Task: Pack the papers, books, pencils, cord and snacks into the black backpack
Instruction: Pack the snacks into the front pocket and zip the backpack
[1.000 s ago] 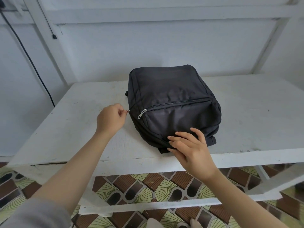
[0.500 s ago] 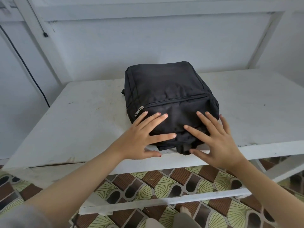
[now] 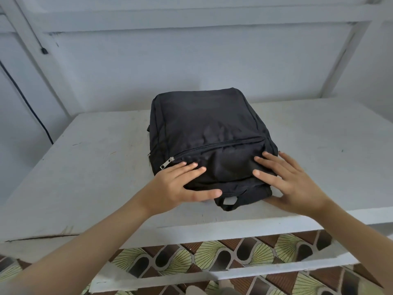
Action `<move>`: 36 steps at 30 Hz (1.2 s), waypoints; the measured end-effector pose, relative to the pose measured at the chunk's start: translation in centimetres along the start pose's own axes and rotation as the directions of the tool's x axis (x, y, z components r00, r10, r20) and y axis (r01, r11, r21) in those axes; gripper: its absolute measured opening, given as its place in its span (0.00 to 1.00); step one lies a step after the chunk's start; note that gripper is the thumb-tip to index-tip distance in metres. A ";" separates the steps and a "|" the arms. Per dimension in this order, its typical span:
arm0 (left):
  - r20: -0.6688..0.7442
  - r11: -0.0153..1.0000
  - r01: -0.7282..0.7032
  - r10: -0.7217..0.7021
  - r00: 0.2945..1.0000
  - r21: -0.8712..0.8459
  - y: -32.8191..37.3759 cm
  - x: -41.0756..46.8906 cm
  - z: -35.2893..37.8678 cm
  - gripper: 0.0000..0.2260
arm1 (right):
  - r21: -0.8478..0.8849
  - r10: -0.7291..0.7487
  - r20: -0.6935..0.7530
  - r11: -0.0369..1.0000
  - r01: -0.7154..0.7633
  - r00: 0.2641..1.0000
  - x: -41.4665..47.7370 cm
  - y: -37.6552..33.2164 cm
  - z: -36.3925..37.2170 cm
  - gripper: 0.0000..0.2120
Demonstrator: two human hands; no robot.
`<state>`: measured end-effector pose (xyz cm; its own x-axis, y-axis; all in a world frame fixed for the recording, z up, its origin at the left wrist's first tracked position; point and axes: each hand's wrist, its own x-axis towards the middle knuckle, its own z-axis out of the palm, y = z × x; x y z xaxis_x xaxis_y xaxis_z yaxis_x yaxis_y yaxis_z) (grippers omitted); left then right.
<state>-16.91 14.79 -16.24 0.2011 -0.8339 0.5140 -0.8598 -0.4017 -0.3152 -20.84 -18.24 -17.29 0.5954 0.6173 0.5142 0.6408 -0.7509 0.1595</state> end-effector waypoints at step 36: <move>-0.394 0.704 0.654 -0.704 0.591 -0.276 -25.1 20.6 -7.5 0.32 | 0.817 0.379 -0.014 0.538 -0.208 0.925 24.5 17.4 -6.6 0.60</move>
<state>5.30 10.56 8.19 0.5392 -0.0606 0.8400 -0.6032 -0.7239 0.3349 1.65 -17.71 3.68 0.7869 0.2837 0.5480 0.6169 -0.3402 -0.7097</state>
